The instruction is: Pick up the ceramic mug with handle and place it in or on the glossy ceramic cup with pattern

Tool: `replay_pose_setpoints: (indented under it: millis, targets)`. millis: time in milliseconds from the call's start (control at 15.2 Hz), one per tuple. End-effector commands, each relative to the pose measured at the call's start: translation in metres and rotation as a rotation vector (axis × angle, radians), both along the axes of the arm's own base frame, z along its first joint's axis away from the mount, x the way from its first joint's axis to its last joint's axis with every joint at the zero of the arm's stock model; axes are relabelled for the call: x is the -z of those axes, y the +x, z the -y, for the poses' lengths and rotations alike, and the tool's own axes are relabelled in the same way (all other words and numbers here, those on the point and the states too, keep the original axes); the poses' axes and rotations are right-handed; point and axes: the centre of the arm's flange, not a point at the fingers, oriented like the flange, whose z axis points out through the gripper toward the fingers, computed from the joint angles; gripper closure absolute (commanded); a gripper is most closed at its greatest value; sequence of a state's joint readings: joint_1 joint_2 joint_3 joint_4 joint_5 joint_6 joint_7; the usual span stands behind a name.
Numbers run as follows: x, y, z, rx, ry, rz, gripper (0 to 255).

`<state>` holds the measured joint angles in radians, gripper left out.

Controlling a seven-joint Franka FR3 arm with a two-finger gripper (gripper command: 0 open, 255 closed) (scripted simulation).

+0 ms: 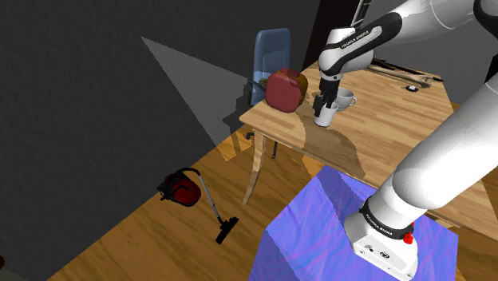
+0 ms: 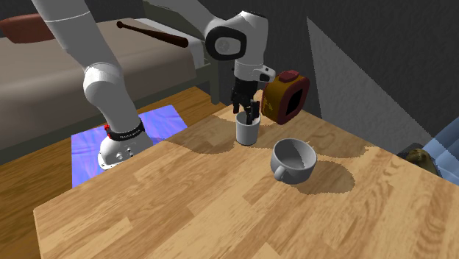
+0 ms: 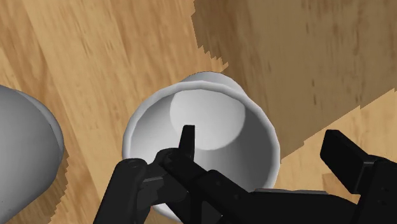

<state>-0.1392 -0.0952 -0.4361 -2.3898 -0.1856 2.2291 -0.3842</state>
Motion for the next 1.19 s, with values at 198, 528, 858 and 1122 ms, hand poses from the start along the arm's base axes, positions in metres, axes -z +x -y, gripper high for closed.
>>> replay_pose_setpoints:
  millis: [198, 528, 858, 1122]
  targets:
    - [0.000, 0.000, 0.000, 0.000, 0.000, 0.000, 255]
    - [0.000, 0.000, 0.000, 0.000, 0.000, 0.000, 255]
    - [-0.010, 0.000, 0.000, 0.000, 0.000, 0.000, 255]
    - [-0.032, 0.000, 0.000, 0.000, 0.000, 0.000, 255]
